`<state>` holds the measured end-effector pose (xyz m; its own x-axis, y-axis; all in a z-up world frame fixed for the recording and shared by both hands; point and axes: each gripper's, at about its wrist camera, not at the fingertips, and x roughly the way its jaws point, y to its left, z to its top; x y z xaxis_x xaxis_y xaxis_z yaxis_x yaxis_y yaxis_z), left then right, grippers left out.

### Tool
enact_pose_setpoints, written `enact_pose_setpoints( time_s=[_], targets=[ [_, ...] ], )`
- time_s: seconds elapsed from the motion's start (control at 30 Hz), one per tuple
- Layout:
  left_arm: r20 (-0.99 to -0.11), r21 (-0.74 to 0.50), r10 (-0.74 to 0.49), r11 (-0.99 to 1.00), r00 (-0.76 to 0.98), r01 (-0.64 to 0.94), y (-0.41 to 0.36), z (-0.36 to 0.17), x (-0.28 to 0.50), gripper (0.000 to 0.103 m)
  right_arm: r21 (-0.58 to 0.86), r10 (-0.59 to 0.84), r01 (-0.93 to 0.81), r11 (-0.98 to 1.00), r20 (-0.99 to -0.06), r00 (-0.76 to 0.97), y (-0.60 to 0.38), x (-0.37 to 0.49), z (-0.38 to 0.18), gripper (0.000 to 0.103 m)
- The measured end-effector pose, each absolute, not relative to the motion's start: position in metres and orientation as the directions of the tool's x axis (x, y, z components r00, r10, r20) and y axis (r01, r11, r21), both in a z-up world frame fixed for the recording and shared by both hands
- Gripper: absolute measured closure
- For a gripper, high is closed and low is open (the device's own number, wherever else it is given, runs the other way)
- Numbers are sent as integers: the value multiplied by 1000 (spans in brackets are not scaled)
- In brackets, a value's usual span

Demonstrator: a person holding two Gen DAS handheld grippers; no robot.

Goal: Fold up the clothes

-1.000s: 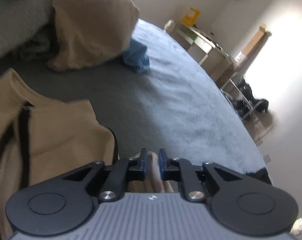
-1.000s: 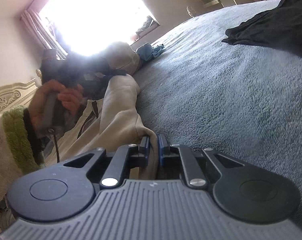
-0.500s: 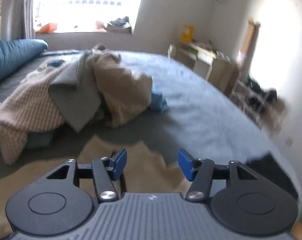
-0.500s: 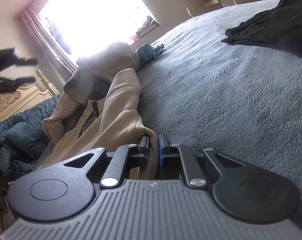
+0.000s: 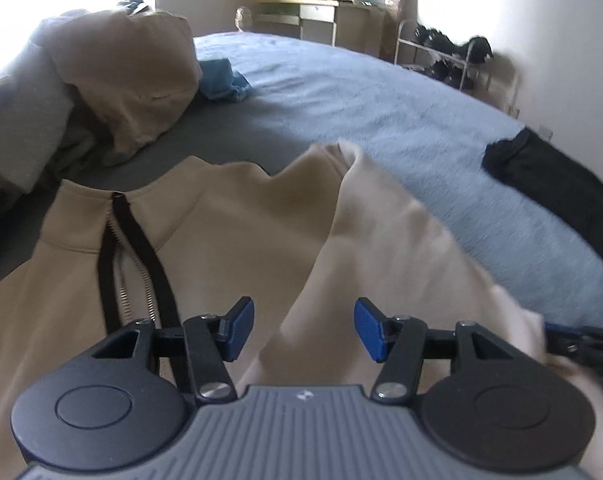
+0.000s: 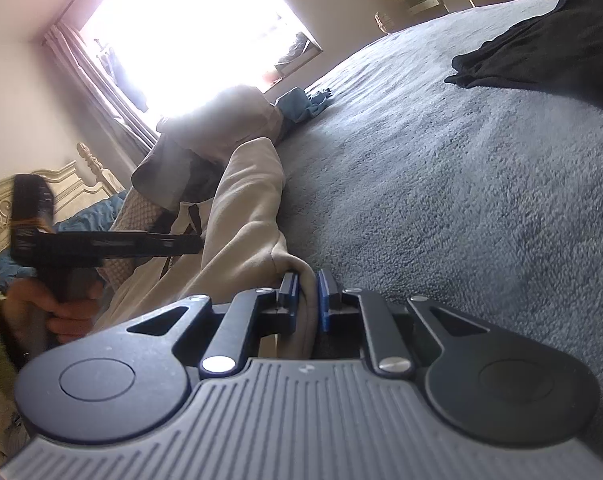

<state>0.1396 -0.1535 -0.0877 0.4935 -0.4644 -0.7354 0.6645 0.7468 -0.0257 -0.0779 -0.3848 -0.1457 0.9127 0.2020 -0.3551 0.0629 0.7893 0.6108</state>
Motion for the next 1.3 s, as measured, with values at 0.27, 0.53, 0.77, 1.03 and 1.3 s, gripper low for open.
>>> enact_pose_setpoints(
  time_s=[0.27, 0.53, 0.77, 1.03, 1.3],
  targets=[
    [-693, -105, -529, 747, 490, 657, -144, -93, 135, 99, 609, 206, 59, 791, -355, 912, -385, -76, -146, 93],
    [-681, -130, -499, 802, 535, 583, -125, -74, 129, 99, 609, 207, 59, 791, -356, 911, -386, -74, -146, 93],
    [-734, -48, -395, 842, 553, 537, -130, -83, 129, 88, 612, 209, 57, 789, -355, 911, -386, -75, -146, 93],
    [-715, 10, -359, 853, 600, 522, -117, -62, 105, 67, 608, 227, 47, 792, -366, 902, -392, -79, -140, 88],
    [-731, 103, -434, 692, 527, 714, -112, -50, -13, 60, 276, 133, -12, 961, -426, 895, -362, -90, -104, 77]
  ],
)
